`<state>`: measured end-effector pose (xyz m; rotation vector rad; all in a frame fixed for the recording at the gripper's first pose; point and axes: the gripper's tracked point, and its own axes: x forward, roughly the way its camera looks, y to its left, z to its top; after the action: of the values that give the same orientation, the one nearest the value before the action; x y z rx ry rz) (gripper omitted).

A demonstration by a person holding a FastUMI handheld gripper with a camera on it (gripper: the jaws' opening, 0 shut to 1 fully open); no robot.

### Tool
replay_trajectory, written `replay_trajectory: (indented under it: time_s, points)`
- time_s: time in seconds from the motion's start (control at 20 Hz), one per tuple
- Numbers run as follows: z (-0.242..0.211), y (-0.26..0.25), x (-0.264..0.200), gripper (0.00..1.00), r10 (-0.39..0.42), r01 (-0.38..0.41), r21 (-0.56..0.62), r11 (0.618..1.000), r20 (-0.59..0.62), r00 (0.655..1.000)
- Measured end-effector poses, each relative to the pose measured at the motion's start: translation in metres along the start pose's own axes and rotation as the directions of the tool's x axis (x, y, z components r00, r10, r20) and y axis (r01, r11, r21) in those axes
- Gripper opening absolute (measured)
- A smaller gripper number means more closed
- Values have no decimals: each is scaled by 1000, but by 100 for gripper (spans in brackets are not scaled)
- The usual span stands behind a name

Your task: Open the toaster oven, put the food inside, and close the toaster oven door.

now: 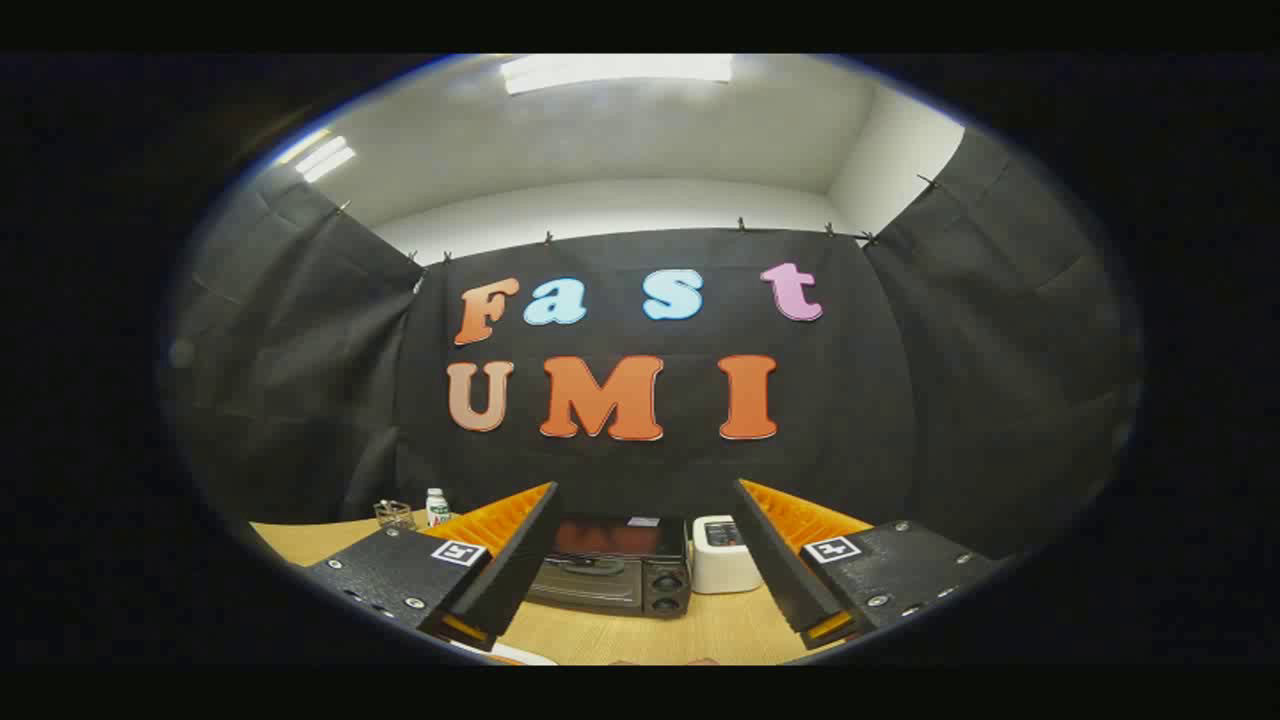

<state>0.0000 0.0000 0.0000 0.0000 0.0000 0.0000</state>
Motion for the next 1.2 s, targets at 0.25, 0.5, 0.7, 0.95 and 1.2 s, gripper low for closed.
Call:
replay_trajectory:
  time_s: [0.25, 0.5, 0.7, 0.95, 1.2]
  points:
    - [2, 1, 3, 99, 7, -8, 7, 1000, 11, 1000]
    - [-7, 4, 7, 99, 7, -7, 28, 1000, 5, 1000]
    - [-14, 7, 13, 99, 12, -12, 38, 999, -5, 1000]
    - [-32, 21, 28, 99, 25, -24, 65, 998, -20, 999]
    - [-55, 42, 54, 99, 50, -46, 81, 996, -55, 997]
